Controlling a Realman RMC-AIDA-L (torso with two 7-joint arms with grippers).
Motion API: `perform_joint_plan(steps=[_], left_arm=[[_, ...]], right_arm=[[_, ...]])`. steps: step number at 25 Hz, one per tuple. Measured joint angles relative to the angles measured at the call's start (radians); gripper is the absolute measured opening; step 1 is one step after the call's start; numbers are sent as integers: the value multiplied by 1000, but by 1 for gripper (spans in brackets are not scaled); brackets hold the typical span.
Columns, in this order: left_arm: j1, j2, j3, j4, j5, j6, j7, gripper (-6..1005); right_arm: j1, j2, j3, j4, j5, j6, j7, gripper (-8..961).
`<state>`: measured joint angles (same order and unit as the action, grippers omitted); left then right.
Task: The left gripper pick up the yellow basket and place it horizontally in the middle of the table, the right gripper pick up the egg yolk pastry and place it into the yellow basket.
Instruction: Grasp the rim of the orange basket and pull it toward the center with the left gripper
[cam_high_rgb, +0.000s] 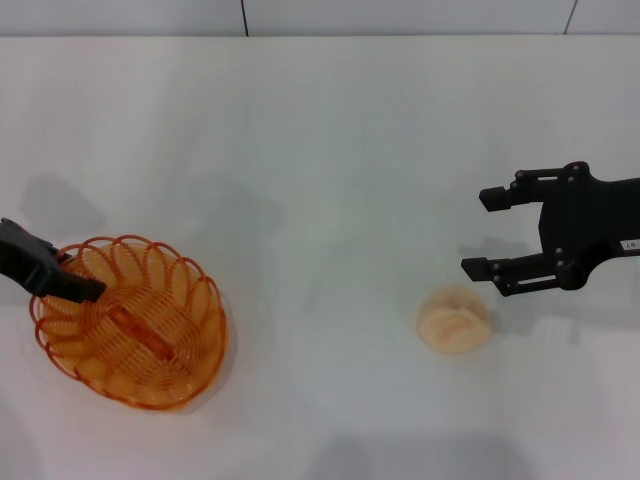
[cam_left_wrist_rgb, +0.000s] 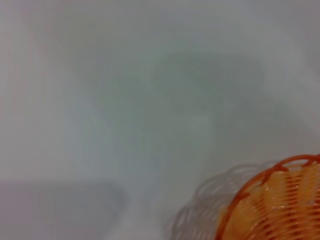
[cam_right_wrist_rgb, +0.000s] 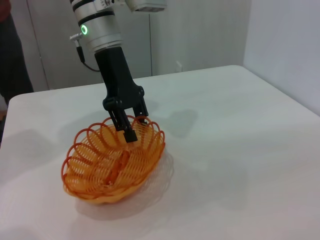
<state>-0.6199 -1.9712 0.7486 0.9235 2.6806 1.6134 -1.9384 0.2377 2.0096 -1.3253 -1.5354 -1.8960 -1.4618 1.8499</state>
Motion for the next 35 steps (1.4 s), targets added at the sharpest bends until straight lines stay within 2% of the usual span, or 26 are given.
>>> perform_joint_plan(steps=[3, 16, 27, 35], left_arm=[[0, 0, 0, 0, 0, 0, -2, 573], [2, -2, 0, -9, 9, -29, -2, 215], [0, -3, -1, -9, 10, -29, 3, 186], [-8, -3, -1, 7, -28, 7, 8, 124]], right_arm=[[0, 0, 0, 0, 0, 0, 0, 784], [5, 0, 7, 0, 0, 0, 0, 785], [10, 0, 9, 0, 0, -3, 0, 784], [10, 0, 9, 0, 0, -1, 0, 785]])
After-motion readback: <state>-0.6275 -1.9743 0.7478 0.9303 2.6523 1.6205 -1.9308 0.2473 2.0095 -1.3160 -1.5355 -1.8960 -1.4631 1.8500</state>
